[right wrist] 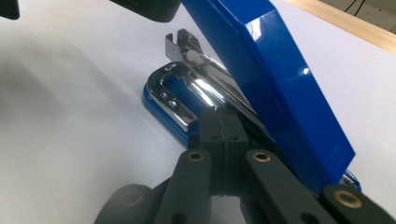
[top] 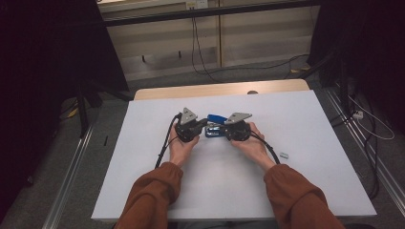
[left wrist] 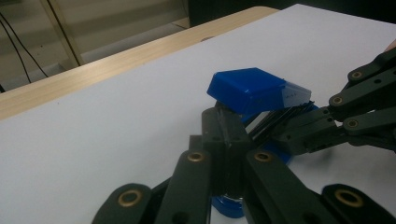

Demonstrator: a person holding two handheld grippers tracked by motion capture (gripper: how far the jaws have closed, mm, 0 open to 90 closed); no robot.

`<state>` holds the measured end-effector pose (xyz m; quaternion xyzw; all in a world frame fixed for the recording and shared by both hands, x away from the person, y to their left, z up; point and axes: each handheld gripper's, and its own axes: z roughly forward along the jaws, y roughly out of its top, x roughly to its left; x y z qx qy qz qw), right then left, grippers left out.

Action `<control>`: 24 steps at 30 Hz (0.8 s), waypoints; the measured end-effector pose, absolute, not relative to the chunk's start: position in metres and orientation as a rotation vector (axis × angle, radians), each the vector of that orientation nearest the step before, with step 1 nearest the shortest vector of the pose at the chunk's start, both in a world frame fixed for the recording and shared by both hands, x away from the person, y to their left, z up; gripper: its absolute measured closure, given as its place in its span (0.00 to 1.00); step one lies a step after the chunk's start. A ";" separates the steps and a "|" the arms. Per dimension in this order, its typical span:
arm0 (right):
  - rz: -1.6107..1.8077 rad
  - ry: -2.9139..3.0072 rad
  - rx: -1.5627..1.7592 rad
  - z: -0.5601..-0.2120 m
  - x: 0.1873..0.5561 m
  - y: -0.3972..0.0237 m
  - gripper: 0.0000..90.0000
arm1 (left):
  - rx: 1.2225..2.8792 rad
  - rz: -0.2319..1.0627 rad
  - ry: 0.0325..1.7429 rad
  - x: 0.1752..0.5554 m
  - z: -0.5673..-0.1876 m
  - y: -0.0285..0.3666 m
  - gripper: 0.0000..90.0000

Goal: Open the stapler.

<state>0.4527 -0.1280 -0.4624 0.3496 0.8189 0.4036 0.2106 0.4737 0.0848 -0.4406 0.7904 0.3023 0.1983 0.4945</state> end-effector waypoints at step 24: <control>1.134 2.268 0.980 -0.463 0.452 -0.128 1.00 | 1.903 0.494 0.727 0.474 -0.438 0.083 1.00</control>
